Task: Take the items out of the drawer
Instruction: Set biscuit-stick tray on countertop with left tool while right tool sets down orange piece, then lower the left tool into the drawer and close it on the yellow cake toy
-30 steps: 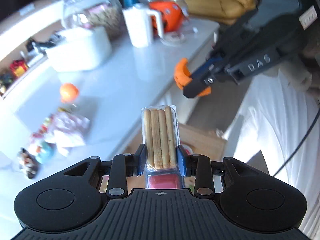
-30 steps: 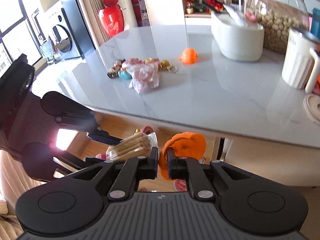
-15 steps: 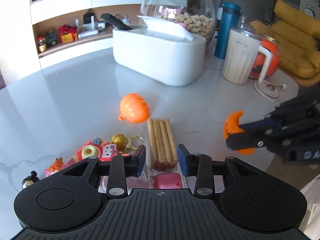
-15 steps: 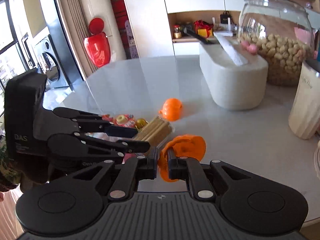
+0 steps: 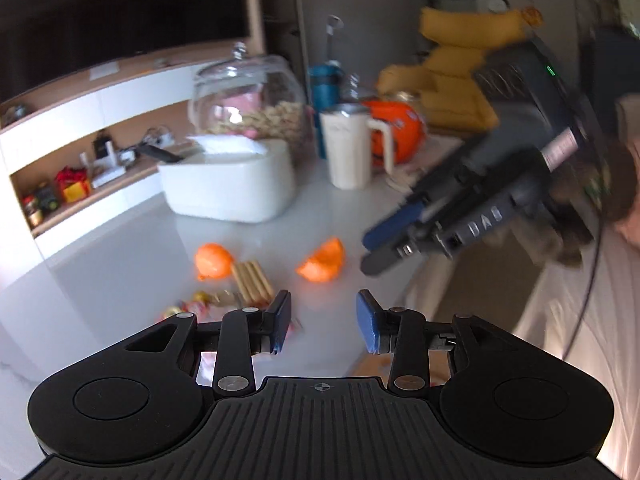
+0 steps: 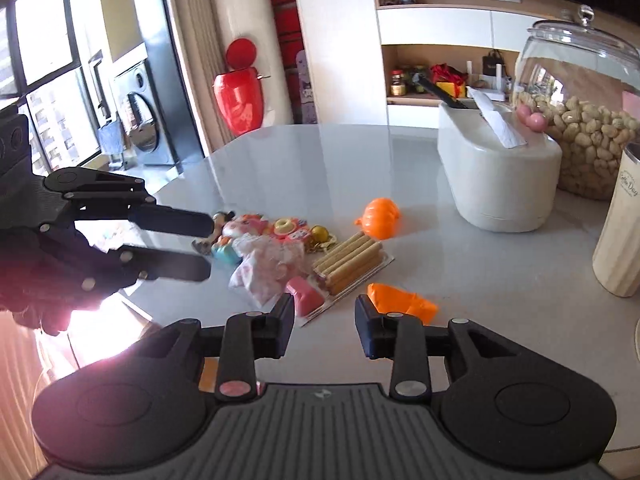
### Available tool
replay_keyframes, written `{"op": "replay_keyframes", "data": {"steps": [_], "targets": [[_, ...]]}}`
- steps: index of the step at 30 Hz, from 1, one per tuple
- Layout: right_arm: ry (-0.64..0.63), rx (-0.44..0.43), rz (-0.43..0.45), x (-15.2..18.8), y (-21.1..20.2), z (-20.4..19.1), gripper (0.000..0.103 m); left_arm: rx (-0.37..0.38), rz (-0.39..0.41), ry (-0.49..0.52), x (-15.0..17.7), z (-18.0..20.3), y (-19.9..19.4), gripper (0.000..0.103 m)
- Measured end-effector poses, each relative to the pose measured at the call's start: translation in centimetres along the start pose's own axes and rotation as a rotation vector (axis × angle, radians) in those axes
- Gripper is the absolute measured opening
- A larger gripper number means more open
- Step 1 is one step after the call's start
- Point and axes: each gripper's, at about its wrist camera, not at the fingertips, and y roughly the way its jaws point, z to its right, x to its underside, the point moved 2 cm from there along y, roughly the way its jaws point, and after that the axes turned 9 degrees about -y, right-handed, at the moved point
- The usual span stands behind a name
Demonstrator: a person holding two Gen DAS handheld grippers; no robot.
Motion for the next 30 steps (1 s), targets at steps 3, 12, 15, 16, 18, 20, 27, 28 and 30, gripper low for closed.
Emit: {"op": "replay_keyframes", "data": {"steps": [3,12,15,16,18,20,27,28,30], "targets": [[-0.056,-0.043,-0.071,2.1,-0.2,-1.5,0.033,-0.040,-0.130,0.093,3.7,2.3,0.7,0.042],[-0.310,-0.081,-0.311,7.3,4.9,-7.7,0.033,-0.143,-0.335,-0.026,9.8,0.5,3.2,0.042],[-0.444,-0.051,-0.335,7.9,7.1,-10.4,0.033,-0.146,-0.339,-0.096,10.7,-0.9,3.0,0.042],[-0.456,-0.053,-0.343,7.8,7.9,-11.0,0.033,-0.154,-0.342,-0.119,10.9,-1.4,3.0,0.042],[-0.476,-0.047,-0.355,7.8,9.4,-12.1,0.033,-0.178,-0.365,-0.125,11.1,-1.9,3.4,0.040],[-0.509,-0.047,-0.365,8.0,10.6,-12.9,0.033,-0.177,-0.394,-0.079,11.4,-1.7,3.8,0.040],[-0.560,-0.012,-0.418,9.2,12.2,-12.6,0.033,-0.145,-0.414,0.166,11.8,0.6,7.1,0.042],[-0.564,-0.004,-0.421,9.2,11.8,-12.4,0.033,-0.145,-0.405,0.189,11.8,0.9,7.6,0.042],[-0.563,0.007,-0.425,9.5,10.9,-11.9,0.033,-0.141,-0.395,0.214,11.7,1.1,8.4,0.042]]}}
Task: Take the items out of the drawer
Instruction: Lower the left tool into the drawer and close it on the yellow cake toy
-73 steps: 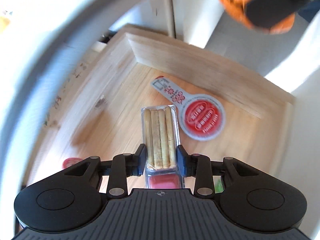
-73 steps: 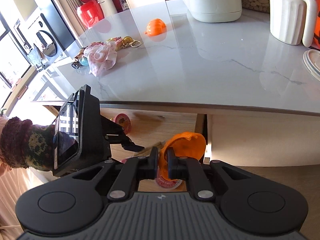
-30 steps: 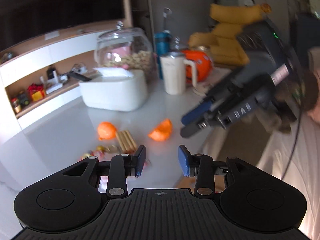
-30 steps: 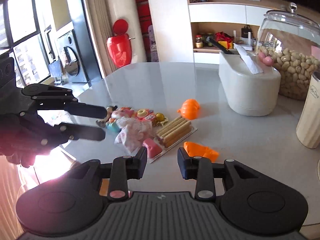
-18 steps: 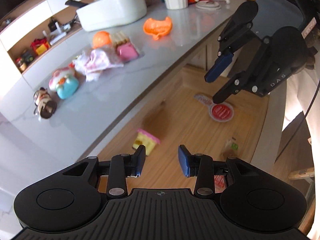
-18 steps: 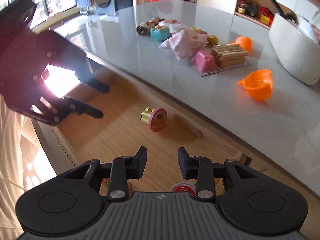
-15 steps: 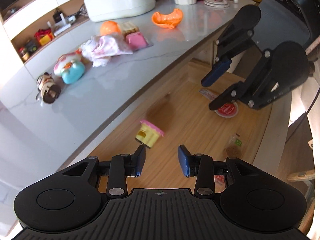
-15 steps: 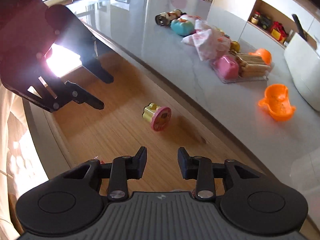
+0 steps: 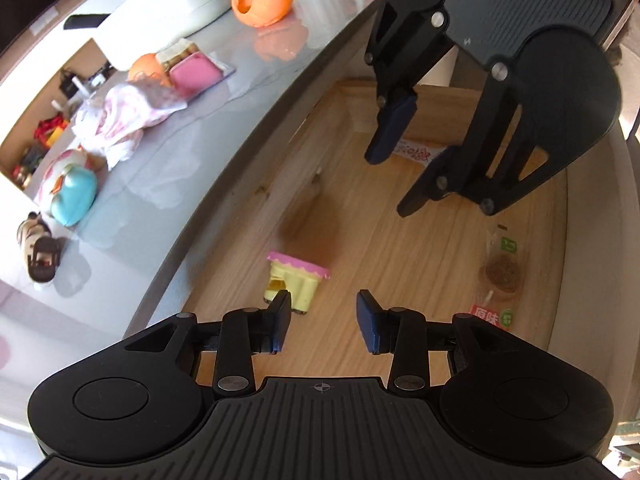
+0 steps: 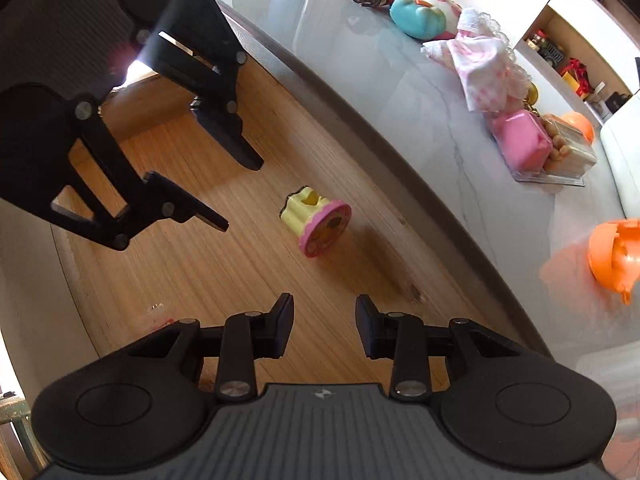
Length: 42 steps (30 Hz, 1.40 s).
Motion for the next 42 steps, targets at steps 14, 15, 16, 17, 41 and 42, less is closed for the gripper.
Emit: {"op": "replay_keyframes", "data": {"steps": [14,15,16,17,41,42], "targets": [[0.404,-0.027,0.106,6.0,-7.6,2.6,0.033,-0.121,-0.011,-0.092,-0.7,0.5,3.7,0.033],[0.414,-0.029,0.109,6.2,-7.7,2.7,0.033,-0.143,-0.009,-0.091,-0.7,0.6,4.1,0.033],[0.423,-0.031,0.106,6.3,-7.7,3.1,0.033,-0.168,-0.010,-0.088,-0.6,0.9,4.4,0.033],[0.426,-0.027,0.104,6.3,-7.8,3.1,0.033,-0.188,-0.012,-0.088,-0.5,0.9,4.7,0.033],[0.440,-0.021,0.110,6.0,-6.7,3.2,0.033,0.116,-0.038,-0.152,-1.4,-1.1,3.5,0.037],[0.441,-0.020,0.107,6.0,-6.6,3.2,0.033,0.122,-0.043,-0.149,-1.3,-1.2,3.6,0.037]]}}
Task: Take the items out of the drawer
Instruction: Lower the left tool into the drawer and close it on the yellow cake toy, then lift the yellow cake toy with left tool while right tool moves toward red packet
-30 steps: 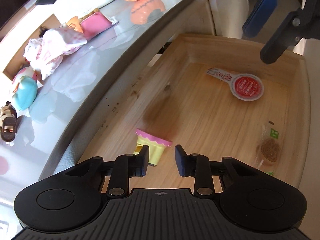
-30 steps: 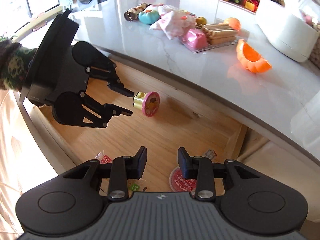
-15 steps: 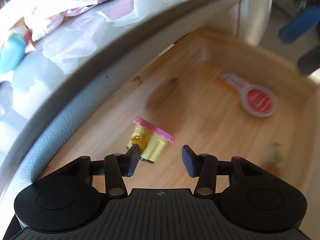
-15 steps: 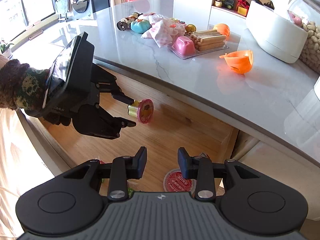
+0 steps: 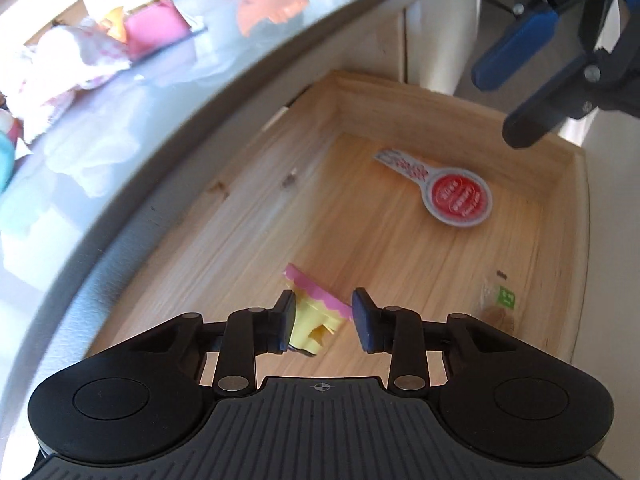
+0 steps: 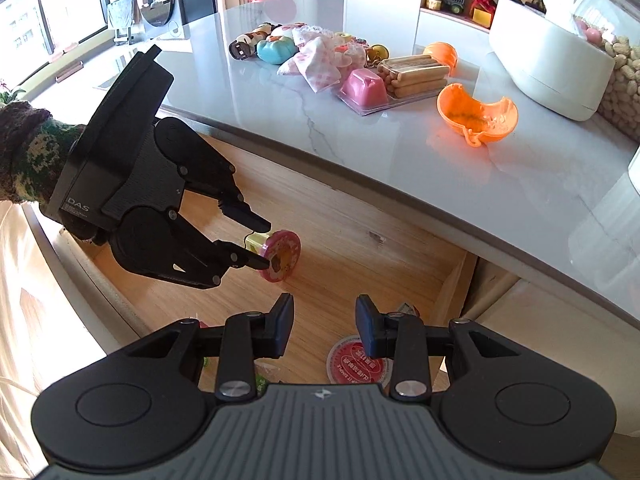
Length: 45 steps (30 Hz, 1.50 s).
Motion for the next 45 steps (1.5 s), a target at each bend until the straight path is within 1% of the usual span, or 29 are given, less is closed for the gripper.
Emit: {"op": "replay_keyframes", "data": {"steps": [1,3,4,5,6,7,8,10,11,14,16,19,24,26,28,29,30,32,34,37,39,41,43,45], "targets": [[0.000,0.001,-0.003,0.0,0.1,0.0,0.033,-0.001,-0.002,-0.002,0.0,-0.1,0.1,0.037],[0.000,0.000,-0.006,0.0,0.2,0.0,0.033,-0.005,-0.001,-0.007,0.7,-1.2,-0.2,0.042],[-0.001,-0.002,-0.008,0.0,0.2,-0.1,0.033,-0.008,0.002,-0.005,0.8,-1.3,-0.1,0.045],[-0.003,-0.003,-0.010,0.0,0.3,-0.1,0.033,-0.015,0.011,0.001,0.7,-1.3,0.2,0.045],[-0.006,-0.004,-0.012,0.1,0.3,-0.2,0.033,-0.018,0.020,0.005,0.7,-1.3,0.4,0.047],[-0.010,-0.005,-0.014,0.1,0.4,-0.3,0.033,-0.033,0.033,0.014,0.8,-1.0,0.8,0.052],[-0.014,-0.007,-0.016,0.1,0.4,-0.4,0.033,-0.053,0.048,0.026,0.9,-0.7,1.3,0.055],[-0.021,-0.010,-0.019,0.1,0.5,-0.5,0.033,-0.081,0.068,0.043,0.8,-0.3,2.1,0.059],[-0.025,-0.011,-0.021,0.1,0.5,-0.6,0.033,-0.091,0.071,0.037,0.7,0.0,3.2,0.059],[-0.030,-0.009,-0.027,0.2,0.6,-0.8,0.033,-0.119,0.081,0.008,0.3,0.1,4.0,0.063],[-0.030,-0.010,-0.028,0.2,0.6,-0.8,0.033,-0.146,0.080,0.005,0.1,0.2,4.6,0.064],[-0.028,-0.008,-0.032,0.3,0.7,-0.7,0.033,-0.183,0.054,0.001,-0.3,0.0,5.5,0.064],[-0.018,-0.002,-0.031,0.2,0.7,-0.5,0.033,-0.183,0.000,-0.018,-0.4,-0.4,5.7,0.059],[-0.011,0.001,-0.026,0.2,0.6,-0.3,0.033,-0.160,-0.031,-0.040,-0.4,-0.3,5.3,0.058],[-0.001,0.002,-0.027,0.3,0.6,-0.1,0.033,-0.084,-0.060,-0.028,-0.3,0.2,5.3,0.057],[0.005,0.002,-0.029,0.3,0.7,0.0,0.033,-0.040,-0.082,-0.014,-0.2,0.5,4.9,0.051],[0.011,0.001,-0.033,0.3,0.7,0.1,0.033,-0.008,-0.101,-0.001,-0.2,0.7,4.4,0.043],[0.038,-0.014,-0.052,0.4,0.9,0.5,0.033,0.031,-0.122,0.014,-0.1,0.9,3.0,0.043],[0.075,-0.048,-0.086,0.5,1.2,1.0,0.033,0.045,-0.118,0.024,0.0,0.9,1.3,0.043],[0.126,-0.096,-0.156,0.4,2.2,1.9,0.033,0.047,-0.065,0.006,0.3,0.9,-1.5,0.043],[0.139,-0.091,-0.206,0.1,3.0,2.4,0.033,0.059,-0.014,-0.030,0.6,0.6,-3.6,0.043],[0.151,-0.099,-0.252,-0.3,3.8,2.5,0.033,0.092,0.050,-0.090,0.8,-0.1,-5.3,0.043],[0.182,-0.155,-0.304,-0.8,4.8,2.3,0.033,0.124,0.110,-0.160,1.0,-1.2,-6.4,0.043],[0.224,-0.217,-0.362,-1.4,6.3,1.8,0.033,0.138,0.150,-0.226,1.3,-2.4,-7.0,0.043]]}}
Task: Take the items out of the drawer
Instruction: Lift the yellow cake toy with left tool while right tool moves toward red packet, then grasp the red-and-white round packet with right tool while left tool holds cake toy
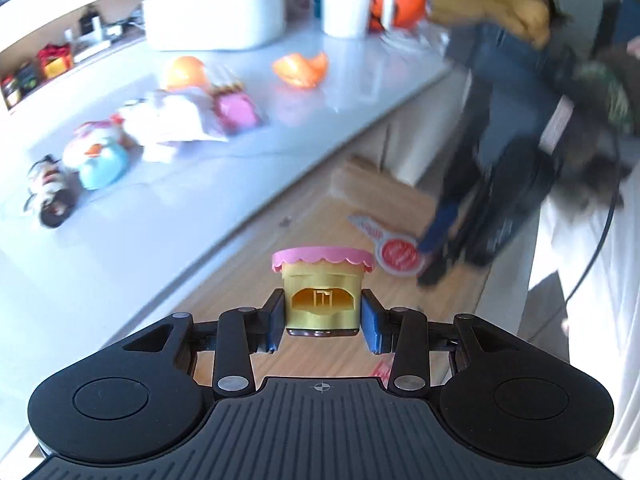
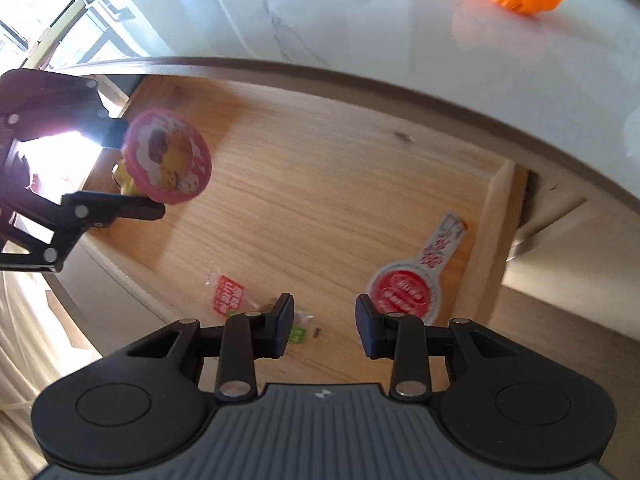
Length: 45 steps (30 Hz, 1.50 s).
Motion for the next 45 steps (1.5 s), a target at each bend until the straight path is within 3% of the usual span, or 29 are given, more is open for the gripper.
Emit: {"op": "replay_keyframes", "data": {"steps": [3,5,8,17,23,27,32,36,38,40,42,45], "targets": [[0.047,-0.065,-0.129,-1.4,2.8,-0.8,0.033,0.017,0.004,-0.052,0.4,-1.2,0.0,0.043],[0.013,-0.044,-0.192,-2.0,4.3,-1.4,0.034,0.040,-0.017,-0.062,1.0,-1.5,0.1,0.043],[-0.094,0.010,-0.236,-2.8,5.5,-2.5,0.034,0.053,-0.050,-0.060,1.4,-1.6,-1.0,0.043],[-0.278,-0.077,-0.342,-4.1,9.1,-4.5,0.034,0.049,-0.076,-0.163,1.9,-3.6,-1.9,0.043],[-0.303,-0.121,-0.356,-4.0,9.5,-4.7,0.033,0.022,-0.127,-0.182,2.3,-4.0,-1.0,0.043],[-0.372,-0.059,-0.345,-3.6,9.2,-5.6,0.010,0.014,-0.137,-0.176,2.4,-4.0,-0.6,0.043],[-0.389,-0.004,-0.261,-4.0,7.8,-6.0,0.003,-0.004,-0.155,-0.175,2.9,-4.1,-0.2,0.043],[-0.405,0.030,-0.225,-4.2,7.0,-5.6,0.004,-0.015,-0.156,-0.176,3.0,-4.2,-0.2,0.043],[-0.433,-0.024,-0.221,-4.6,6.6,-5.6,0.005,-0.018,-0.157,-0.175,3.0,-4.2,-0.2,0.043],[-0.438,-0.072,-0.244,-4.1,6.1,-5.0,0.012,-0.019,-0.159,-0.174,3.0,-4.2,-0.1,0.043],[-0.449,-0.066,-0.255,-3.7,6.3,-4.7,0.021,-0.018,-0.161,-0.171,3.0,-4.1,-0.1,0.043],[-0.433,-0.040,-0.267,-3.2,6.9,-4.1,0.023,-0.016,-0.162,-0.169,3.0,-4.2,0.0,0.043]]}}
